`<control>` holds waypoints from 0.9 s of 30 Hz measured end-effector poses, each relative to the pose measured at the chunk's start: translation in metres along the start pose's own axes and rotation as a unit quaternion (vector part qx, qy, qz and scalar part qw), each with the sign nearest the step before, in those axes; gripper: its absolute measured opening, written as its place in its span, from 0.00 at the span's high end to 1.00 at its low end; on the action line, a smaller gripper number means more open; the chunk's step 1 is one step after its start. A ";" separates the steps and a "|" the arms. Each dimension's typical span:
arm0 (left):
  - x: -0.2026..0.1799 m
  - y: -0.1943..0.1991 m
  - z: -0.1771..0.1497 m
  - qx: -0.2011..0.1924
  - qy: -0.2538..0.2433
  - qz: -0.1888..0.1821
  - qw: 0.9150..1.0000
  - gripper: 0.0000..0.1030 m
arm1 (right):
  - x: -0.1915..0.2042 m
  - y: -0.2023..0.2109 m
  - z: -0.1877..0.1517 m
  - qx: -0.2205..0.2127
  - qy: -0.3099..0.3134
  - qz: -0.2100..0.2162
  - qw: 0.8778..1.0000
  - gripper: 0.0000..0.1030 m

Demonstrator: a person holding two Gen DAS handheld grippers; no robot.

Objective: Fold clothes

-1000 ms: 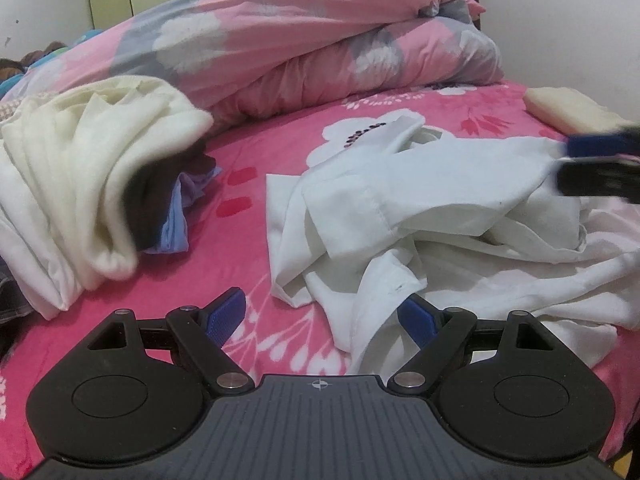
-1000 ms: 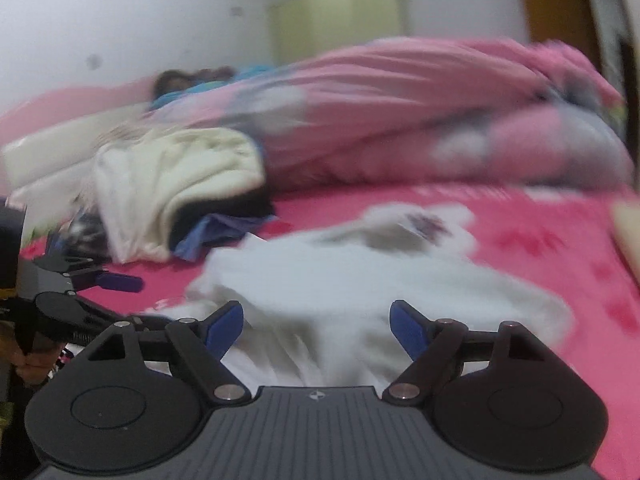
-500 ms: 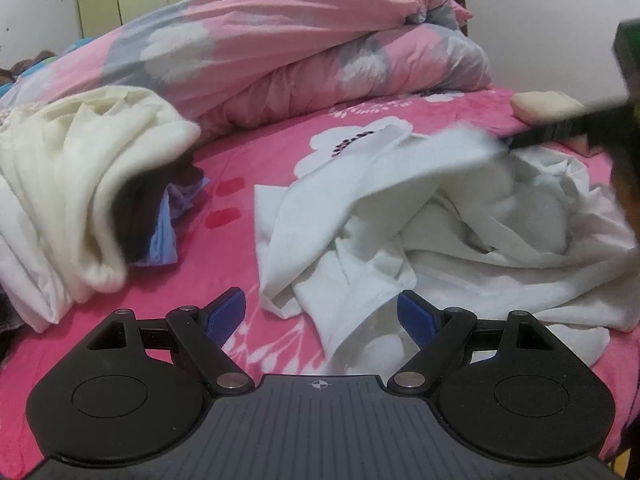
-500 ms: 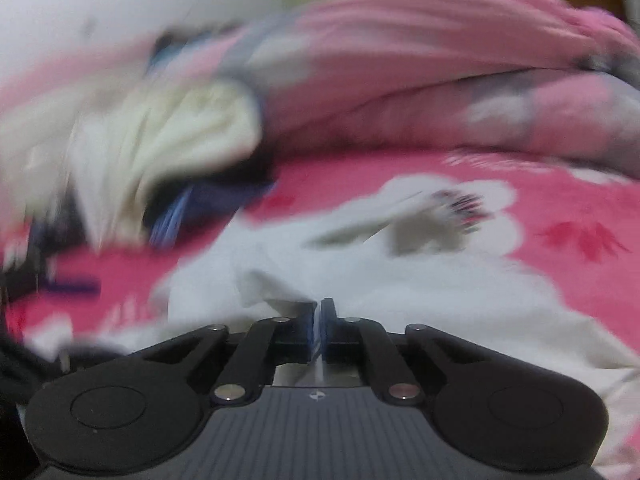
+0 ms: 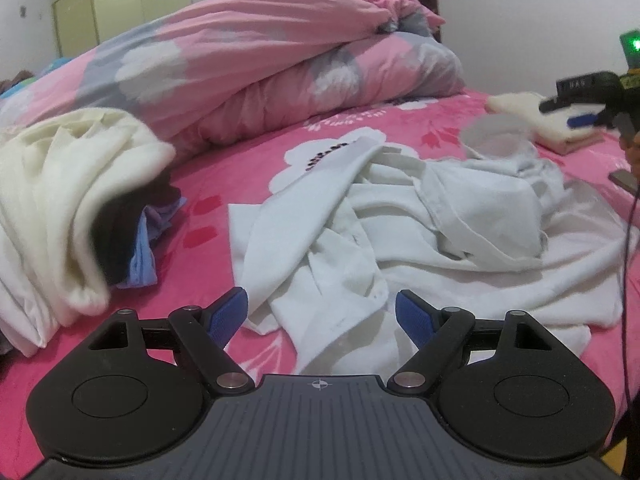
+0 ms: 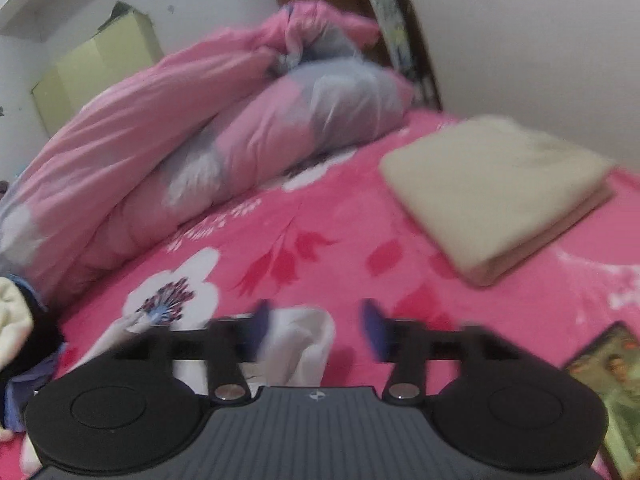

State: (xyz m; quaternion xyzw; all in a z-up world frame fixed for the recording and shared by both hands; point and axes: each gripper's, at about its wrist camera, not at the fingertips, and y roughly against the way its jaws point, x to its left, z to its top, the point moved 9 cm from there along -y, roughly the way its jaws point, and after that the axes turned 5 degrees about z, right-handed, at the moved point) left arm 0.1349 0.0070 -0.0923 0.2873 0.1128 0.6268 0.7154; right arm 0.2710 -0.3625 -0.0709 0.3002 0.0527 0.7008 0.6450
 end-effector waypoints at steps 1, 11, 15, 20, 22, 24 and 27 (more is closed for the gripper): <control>-0.002 0.001 -0.001 0.001 -0.004 -0.002 1.000 0.20 | 0.003 0.009 -0.001 -0.014 0.014 -0.004 1.000 0.30; -0.016 -0.012 -0.009 0.027 -0.059 0.014 0.998 0.51 | 0.123 0.044 -0.080 0.072 0.123 0.223 0.964 0.29; -0.010 -0.022 -0.009 0.033 -0.061 0.046 0.997 0.92 | 0.158 0.027 -0.116 0.138 0.178 0.233 0.946 0.29; 0.034 -0.013 -0.003 0.033 0.081 0.055 0.995 0.99 | 0.153 0.002 -0.125 0.179 0.144 0.216 0.949 0.59; 0.056 -0.003 -0.003 0.025 0.137 0.059 0.989 1.00 | 0.140 -0.002 -0.121 0.190 0.102 0.215 0.953 0.85; 0.080 0.011 -0.007 0.015 0.192 0.064 0.979 1.00 | 0.124 0.008 -0.116 0.187 0.057 0.224 0.955 0.93; 0.114 0.027 -0.019 0.013 0.267 0.064 0.961 1.00 | 0.106 0.025 -0.110 0.180 0.015 0.225 0.958 0.96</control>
